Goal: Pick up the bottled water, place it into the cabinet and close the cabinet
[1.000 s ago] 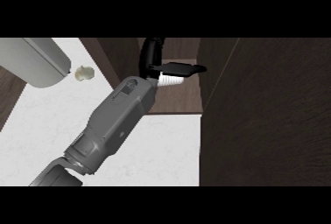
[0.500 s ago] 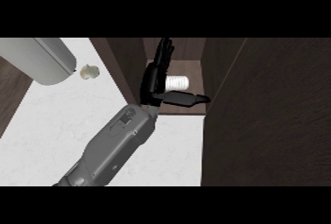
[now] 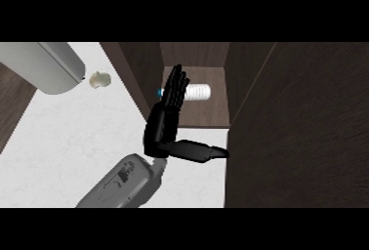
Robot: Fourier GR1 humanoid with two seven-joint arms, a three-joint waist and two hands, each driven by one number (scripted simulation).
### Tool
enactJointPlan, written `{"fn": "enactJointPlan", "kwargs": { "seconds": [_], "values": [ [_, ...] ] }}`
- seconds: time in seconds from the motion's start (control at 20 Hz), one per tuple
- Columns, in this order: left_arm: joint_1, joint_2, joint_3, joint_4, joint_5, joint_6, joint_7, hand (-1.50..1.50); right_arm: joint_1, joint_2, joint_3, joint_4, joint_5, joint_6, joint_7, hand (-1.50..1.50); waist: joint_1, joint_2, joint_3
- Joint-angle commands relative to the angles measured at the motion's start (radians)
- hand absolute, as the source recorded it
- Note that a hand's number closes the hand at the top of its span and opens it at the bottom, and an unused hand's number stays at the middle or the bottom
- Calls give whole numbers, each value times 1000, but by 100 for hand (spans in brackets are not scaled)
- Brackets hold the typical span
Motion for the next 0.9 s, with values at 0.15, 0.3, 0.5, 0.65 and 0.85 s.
{"fn": "enactJointPlan", "kwargs": {
  "seconds": [0.15, 0.3, 0.5, 0.65, 0.85],
  "values": [
    [241, 63, -69, -176, -29, -17, -57, -150, 19, -114, 76, -149, 9, 96, 111, 150, 0, 4, -1],
    [327, 131, -64, -279, -24, -12, -40, -150, 12, -110, 175, -181, 72, 104, 142, 150, 4, 3, -1],
    [402, 206, -60, -399, -25, -28, -25, -150, 25, -113, 291, -210, 121, 106, 188, 150, -4, 1, -2],
    [426, 237, -7, -429, 2, -44, -19, -150, 69, -137, 340, -253, 121, 112, 217, 150, -17, 2, -2],
    [522, 299, -5, -518, 9, -66, -34, -150, 12, -140, 444, -270, 178, 91, 267, 150, -3, 1, -3]
  ]
}}
